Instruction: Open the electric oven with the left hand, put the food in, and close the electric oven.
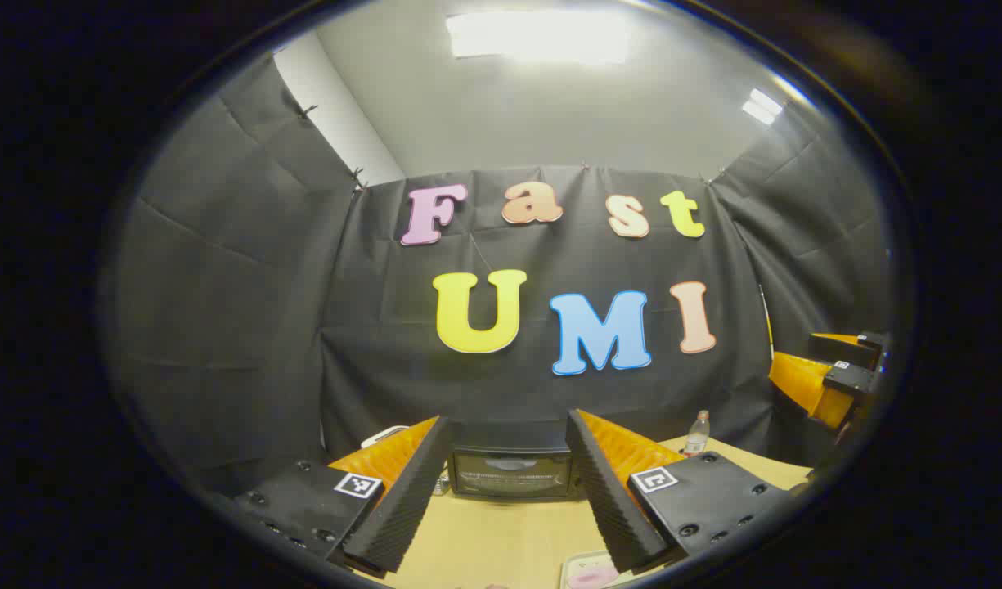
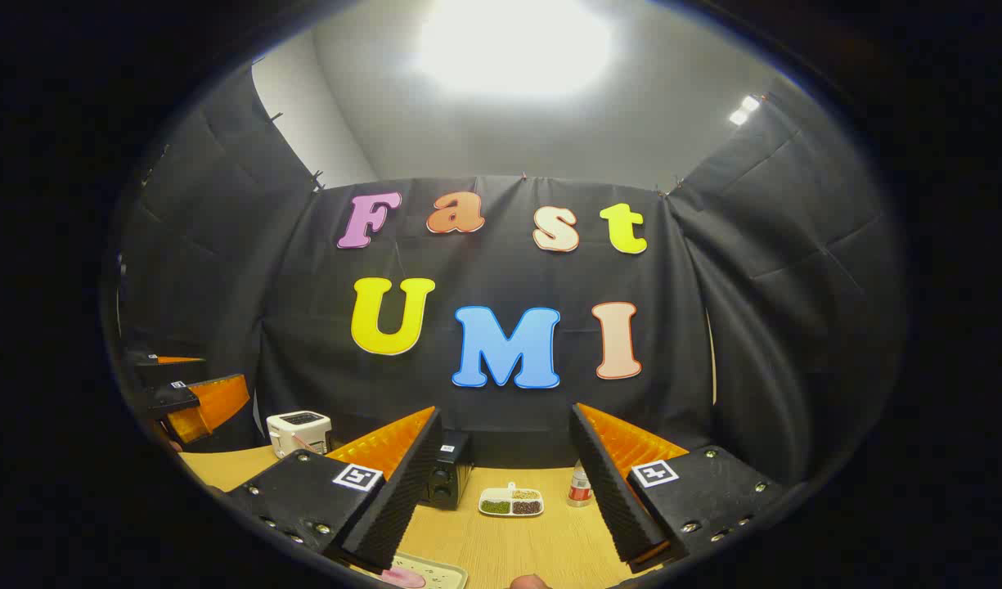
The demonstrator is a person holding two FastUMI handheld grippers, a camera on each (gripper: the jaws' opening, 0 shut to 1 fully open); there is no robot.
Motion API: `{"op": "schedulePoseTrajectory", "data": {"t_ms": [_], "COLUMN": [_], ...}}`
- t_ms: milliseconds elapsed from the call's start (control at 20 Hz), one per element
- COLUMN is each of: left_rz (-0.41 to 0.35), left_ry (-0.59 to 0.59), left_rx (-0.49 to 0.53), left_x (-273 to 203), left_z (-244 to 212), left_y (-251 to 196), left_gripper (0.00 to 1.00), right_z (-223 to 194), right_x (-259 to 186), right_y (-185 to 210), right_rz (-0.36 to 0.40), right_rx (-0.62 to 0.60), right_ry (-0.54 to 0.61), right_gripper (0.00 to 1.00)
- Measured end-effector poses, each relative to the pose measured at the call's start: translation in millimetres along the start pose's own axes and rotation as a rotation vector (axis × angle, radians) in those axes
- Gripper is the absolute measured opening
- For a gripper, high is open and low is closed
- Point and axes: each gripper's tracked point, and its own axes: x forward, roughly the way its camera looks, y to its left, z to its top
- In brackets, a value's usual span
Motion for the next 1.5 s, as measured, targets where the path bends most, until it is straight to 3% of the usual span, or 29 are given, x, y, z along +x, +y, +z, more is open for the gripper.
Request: {"op": "schedulePoseTrajectory", "data": {"t_ms": [150, 200, 250, 300, 350, 750, 950, 1050, 1100, 1150, 1200, 1300, 1500], "left_rz": [-0.011, -0.011, -0.012, -0.017, -0.02, -0.032, -0.026, -0.014, -0.005, -0.001, -0.003, 0.001, 0.015], "left_ry": [0.005, 0.008, 0.009, 0.008, 0.007, 0.003, 0.002, 0.001, 0.004, 0.008, 0.01, 0.02, 0.034], "left_rx": [0.0, 0.001, -0.001, -0.004, -0.004, 0.004, 0.015, 0.026, 0.031, 0.03, 0.027, 0.019, 0.01], "left_x": [3.0, 5.8, 7.0, 7.8, 8.8, 17.1, 24.7, 29.7, 34.2, 38.5, 44.2, 59.7, 104.1], "left_z": [-1.5, -2.0, -4.9, -6.7, -7.2, -6.8, -5.8, -6.6, -8.7, -10.4, -13.6, -19.2, -39.3], "left_y": [-4.0, -4.1, -6.9, -10.5, -14.1, -40.6, -56.8, -62.8, -64.9, -67.3, -70.6, -70.0, -53.9], "left_gripper": [0.99, 0.91, 0.91, 0.99, 1.0, 1.0, 0.91, 0.99, 0.95, 0.99, 0.9, 0.99, 0.99], "right_z": [3.5, 1.8, 0.1, -1.4, -2.9, -10.0, -15.8, -21.4, -25.6, -30.4, -34.7, -41.9, -51.3], "right_x": [-0.1, -0.2, 0.4, 0.6, 0.9, 6.0, 11.4, 13.1, 13.5, 13.9, 15.3, 14.9, 21.2], "right_y": [-7.7, -10.0, -10.8, -13.1, -16.0, -38.6, -47.6, -51.0, -56.0, -60.5, -64.9, -68.8, -72.7], "right_rz": [-0.016, -0.02, -0.021, -0.023, -0.026, -0.025, 0.008, 0.034, 0.04, 0.041, 0.039, 0.036, 0.012], "right_rx": [-0.007, -0.007, -0.004, -0.002, -0.003, -0.009, -0.008, 0.001, 0.001, 0.002, 0.007, 0.022, 0.062], "right_ry": [-0.012, -0.012, -0.009, -0.006, -0.002, -0.004, -0.01, -0.014, -0.014, -0.01, -0.003, 0.016, 0.033], "right_gripper": [0.95, 0.95, 0.95, 0.95, 0.95, 0.95, 0.95, 0.95, 0.95, 0.95, 0.95, 0.95, 0.95]}}
